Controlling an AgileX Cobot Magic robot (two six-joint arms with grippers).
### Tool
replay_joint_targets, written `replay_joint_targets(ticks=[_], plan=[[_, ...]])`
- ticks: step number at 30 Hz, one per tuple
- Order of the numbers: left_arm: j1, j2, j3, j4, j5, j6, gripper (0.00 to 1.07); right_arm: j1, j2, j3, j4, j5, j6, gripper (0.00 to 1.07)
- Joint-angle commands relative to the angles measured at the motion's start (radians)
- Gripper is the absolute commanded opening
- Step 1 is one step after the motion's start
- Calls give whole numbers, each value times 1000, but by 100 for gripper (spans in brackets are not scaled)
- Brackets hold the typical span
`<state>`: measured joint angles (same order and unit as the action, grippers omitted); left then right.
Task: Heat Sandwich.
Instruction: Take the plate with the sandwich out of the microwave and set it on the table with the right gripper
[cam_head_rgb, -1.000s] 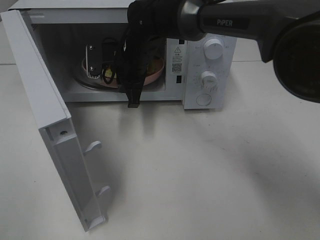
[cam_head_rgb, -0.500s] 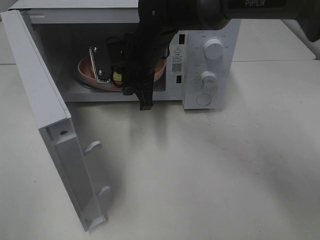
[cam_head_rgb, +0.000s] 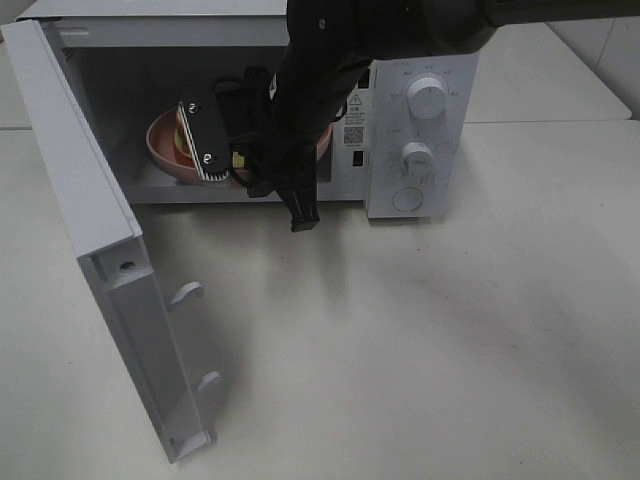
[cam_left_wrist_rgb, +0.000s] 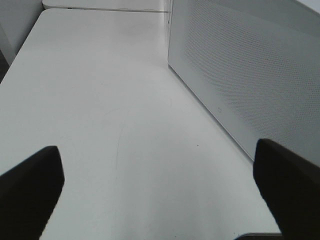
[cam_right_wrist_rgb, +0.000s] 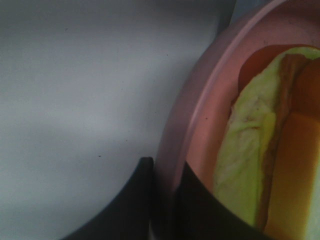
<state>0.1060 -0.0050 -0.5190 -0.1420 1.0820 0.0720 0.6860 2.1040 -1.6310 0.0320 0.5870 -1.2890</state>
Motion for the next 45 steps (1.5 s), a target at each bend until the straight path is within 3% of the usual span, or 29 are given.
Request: replay_joint_targets(ticks=[1, 17, 45], plan=[[-1, -17, 2, 3, -12, -6, 98, 3, -55, 55, -3, -48, -36, 0], [-1, -17, 2, 3, -12, -6, 98, 3, -258, 348, -9, -139, -103, 0], [-1, -17, 2, 3, -12, -6, 98, 3, -610, 712, -10, -144, -54, 0]])
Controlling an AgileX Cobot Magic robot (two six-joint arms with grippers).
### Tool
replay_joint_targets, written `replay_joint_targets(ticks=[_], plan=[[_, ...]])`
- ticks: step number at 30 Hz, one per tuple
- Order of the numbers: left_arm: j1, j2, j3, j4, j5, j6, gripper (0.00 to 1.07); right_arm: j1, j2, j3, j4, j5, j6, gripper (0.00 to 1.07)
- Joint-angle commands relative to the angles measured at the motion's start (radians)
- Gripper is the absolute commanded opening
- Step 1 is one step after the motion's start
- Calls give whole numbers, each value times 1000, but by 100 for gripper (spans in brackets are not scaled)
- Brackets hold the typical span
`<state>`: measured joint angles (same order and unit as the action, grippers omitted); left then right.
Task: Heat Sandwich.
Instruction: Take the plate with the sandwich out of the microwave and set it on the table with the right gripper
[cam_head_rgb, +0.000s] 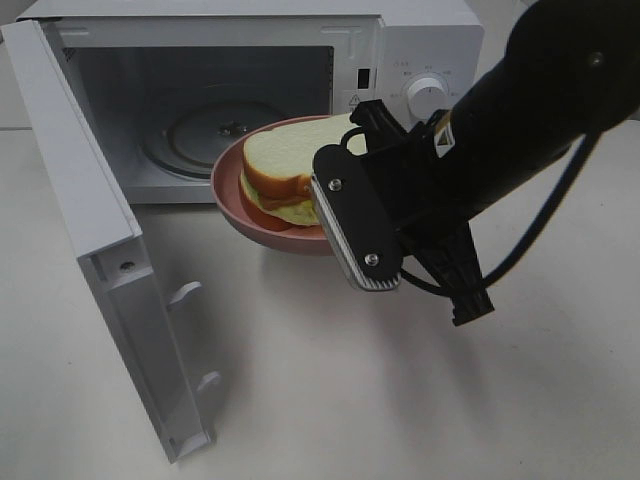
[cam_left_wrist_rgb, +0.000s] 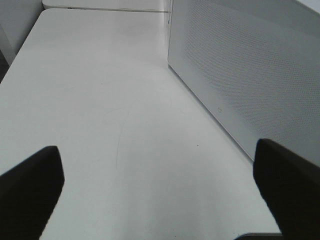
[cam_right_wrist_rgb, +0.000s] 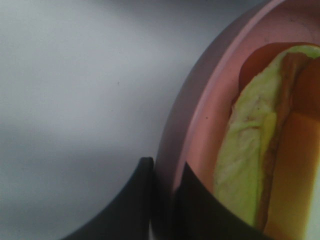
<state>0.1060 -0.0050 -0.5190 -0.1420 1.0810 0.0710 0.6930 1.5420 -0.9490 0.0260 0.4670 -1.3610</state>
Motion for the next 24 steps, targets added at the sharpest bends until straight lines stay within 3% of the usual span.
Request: replay_joint_targets(ticks=[1, 11, 19, 24], plan=[[-1, -17, 2, 3, -11, -5, 98, -4, -48, 30, -4, -24, 18, 0], [-1, -17, 2, 3, -11, -5, 98, -4, -184, 158, -72, -16, 146, 0], [-1, -17, 2, 3, -11, -5, 98, -4, -288, 247, -254, 10, 396, 0], [-1, -17, 2, 3, -11, -5, 98, -4, -313, 267, -289, 16, 467, 0]])
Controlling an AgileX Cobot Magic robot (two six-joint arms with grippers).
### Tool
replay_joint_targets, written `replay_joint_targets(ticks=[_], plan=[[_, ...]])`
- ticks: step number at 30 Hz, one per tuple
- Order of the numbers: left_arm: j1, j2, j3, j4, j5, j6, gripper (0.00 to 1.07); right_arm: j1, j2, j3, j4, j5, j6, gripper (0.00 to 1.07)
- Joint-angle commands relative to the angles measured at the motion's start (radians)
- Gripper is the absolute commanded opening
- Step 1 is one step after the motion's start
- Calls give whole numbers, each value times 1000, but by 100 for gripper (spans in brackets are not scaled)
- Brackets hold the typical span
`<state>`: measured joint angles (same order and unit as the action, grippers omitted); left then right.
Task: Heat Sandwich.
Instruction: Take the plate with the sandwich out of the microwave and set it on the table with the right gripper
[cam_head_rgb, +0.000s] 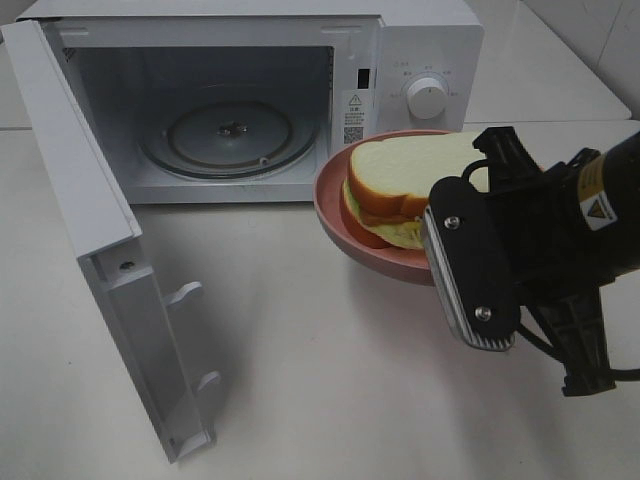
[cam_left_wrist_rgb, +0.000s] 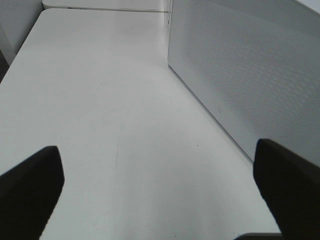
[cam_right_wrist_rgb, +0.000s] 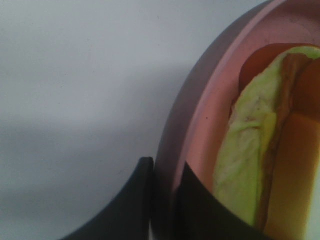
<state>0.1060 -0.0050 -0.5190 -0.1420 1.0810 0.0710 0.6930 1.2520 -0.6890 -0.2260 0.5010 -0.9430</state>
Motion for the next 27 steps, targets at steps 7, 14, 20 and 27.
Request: replay_joint_targets(ticks=[7, 14, 20, 27], plan=[[-1, -17, 2, 3, -11, -5, 98, -4, -66, 38, -139, 30, 247, 0], [-1, -17, 2, 3, -11, -5, 98, -7, -66, 38, -233, 124, 443, 1], [-1, -17, 2, 3, -11, -5, 98, -7, -66, 38, -292, 202, 604, 1], [-1, -17, 2, 3, -11, -5, 98, -7, -66, 38, -317, 277, 786, 1]])
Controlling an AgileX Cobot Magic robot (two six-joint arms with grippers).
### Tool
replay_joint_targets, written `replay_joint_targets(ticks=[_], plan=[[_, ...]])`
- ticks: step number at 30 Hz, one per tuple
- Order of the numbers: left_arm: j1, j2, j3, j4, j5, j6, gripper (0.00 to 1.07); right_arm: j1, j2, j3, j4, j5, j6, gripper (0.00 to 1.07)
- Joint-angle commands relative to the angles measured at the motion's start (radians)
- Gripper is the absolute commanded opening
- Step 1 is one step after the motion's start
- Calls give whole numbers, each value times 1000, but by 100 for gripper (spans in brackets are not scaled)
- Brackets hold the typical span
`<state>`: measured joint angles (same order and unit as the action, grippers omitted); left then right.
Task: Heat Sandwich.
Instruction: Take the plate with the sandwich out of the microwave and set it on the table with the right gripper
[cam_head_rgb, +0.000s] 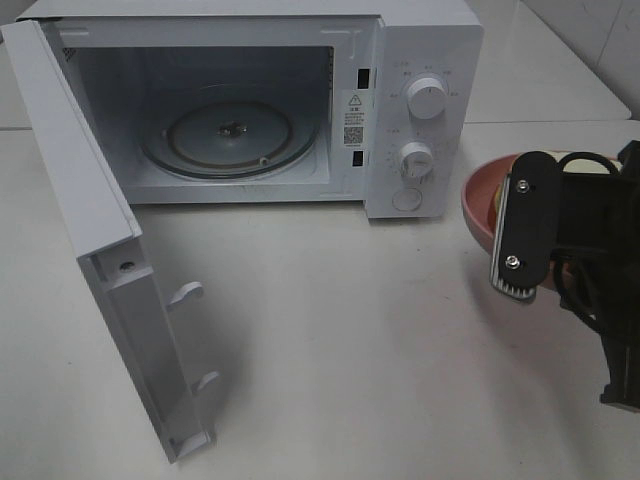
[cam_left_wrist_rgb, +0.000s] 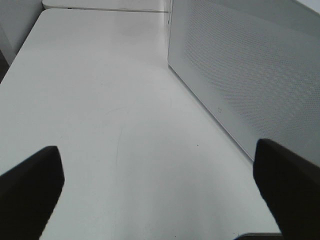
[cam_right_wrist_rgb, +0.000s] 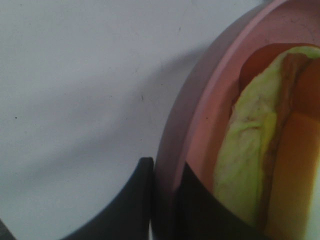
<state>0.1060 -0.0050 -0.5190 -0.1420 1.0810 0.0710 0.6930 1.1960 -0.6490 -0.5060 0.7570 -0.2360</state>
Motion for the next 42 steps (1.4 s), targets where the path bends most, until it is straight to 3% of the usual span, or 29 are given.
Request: replay_joint_targets(ticks=[1, 20, 32, 42], plan=[[-1, -17, 2, 3, -11, -5, 98, -7, -10, -2, -46, 32, 108, 1], [-1, -17, 2, 3, -11, -5, 98, -7, -10, -2, -123, 316, 588, 2], [-1, -17, 2, 3, -11, -5, 98, -17, 38, -6, -163, 252, 684, 2], [-1, -17, 2, 3, -11, -5, 98, -185, 195, -8, -209, 46, 768, 2]])
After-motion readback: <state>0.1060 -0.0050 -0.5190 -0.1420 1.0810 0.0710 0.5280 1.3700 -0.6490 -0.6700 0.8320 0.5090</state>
